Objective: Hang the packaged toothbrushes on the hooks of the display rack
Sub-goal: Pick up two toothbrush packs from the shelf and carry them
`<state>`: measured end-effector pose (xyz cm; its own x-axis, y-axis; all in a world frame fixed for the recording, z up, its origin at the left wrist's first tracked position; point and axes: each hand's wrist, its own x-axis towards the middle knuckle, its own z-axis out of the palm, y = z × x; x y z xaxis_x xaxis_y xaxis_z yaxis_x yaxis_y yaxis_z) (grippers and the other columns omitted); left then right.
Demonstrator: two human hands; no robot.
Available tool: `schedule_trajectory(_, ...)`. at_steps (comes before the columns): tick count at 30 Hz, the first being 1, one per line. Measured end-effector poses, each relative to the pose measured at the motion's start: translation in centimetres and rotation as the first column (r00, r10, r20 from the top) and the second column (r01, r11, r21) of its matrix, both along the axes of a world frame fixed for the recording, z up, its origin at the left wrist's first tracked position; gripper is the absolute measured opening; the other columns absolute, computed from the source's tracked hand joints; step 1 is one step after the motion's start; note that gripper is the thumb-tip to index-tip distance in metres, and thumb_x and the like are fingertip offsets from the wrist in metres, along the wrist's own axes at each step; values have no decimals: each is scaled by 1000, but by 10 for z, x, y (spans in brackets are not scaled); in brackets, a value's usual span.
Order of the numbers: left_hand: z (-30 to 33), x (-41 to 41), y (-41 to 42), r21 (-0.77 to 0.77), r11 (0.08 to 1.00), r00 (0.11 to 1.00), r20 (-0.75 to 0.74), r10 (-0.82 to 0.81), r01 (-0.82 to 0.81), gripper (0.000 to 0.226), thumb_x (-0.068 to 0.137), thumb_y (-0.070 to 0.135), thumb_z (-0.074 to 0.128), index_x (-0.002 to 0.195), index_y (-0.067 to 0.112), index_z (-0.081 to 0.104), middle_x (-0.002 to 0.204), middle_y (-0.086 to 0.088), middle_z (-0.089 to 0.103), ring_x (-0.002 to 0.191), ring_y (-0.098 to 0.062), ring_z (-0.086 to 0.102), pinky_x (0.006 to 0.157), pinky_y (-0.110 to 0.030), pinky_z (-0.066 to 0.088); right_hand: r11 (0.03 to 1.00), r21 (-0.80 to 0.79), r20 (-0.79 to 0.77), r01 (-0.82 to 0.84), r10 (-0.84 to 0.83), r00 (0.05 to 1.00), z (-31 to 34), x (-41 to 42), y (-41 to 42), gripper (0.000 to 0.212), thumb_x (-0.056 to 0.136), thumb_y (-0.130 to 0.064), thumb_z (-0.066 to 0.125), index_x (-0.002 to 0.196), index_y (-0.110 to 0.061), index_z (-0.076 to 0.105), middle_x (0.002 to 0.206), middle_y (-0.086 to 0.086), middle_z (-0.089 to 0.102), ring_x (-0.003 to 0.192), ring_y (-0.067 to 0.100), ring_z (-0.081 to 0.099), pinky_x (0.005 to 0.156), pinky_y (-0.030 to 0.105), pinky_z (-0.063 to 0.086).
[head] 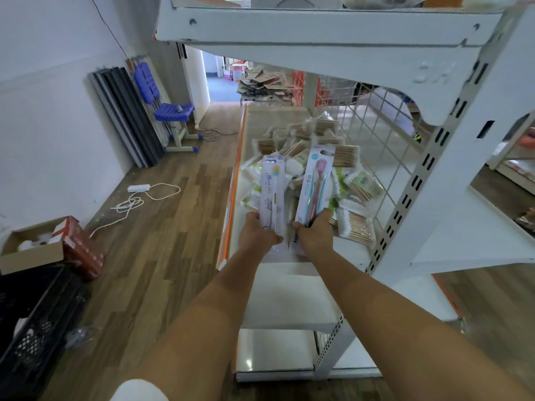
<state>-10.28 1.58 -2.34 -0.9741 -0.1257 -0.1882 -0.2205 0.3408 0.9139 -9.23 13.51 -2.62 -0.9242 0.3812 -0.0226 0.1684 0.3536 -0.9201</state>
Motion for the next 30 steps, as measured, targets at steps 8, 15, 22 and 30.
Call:
schedule_trajectory(8, 7, 9, -5, 150, 988, 999, -34, 37, -31, 74, 74, -14, 64, 137, 8, 32, 122, -14, 51, 101, -25, 51, 76, -31, 45, 997, -30, -60, -67, 65, 996, 13, 11, 3, 37, 86, -5, 62, 110, -6, 34, 85, -3, 46, 88, 21, 49, 72, 29, 39)
schedule_trajectory(15, 16, 34, -6, 206, 971, 979, -137, 153, -123, 57, 73, -19, 56, 121, 6, 40, 79, 0, 49, 64, -11, 50, 43, -19, 43, 986, -70, -115, -154, 145, 983, 26, 23, 0, 41, 85, -4, 63, 117, -5, 39, 95, 1, 50, 84, 18, 50, 46, 9, 36)
schedule_trajectory(22, 26, 66, -27, 210, 949, 940, -203, 276, -234, 46, 71, -20, 60, 105, 8, 46, 81, -2, 54, 67, -12, 55, 54, -24, 53, 952, -137, -169, -273, 249, 954, 32, 34, -28, 46, 79, -2, 65, 118, -6, 41, 97, 2, 50, 85, 18, 52, 51, 10, 38)
schedule_trajectory(30, 22, 113, -69, 221, 899, 888, -188, 419, -377, 56, 58, 14, 67, 109, 17, 46, 115, -10, 50, 96, -26, 60, 67, -44, 58, 846, -176, -181, -502, 474, 862, 16, 58, -77, 48, 79, -5, 68, 120, -13, 45, 102, 0, 57, 89, 17, 55, 65, 15, 41)
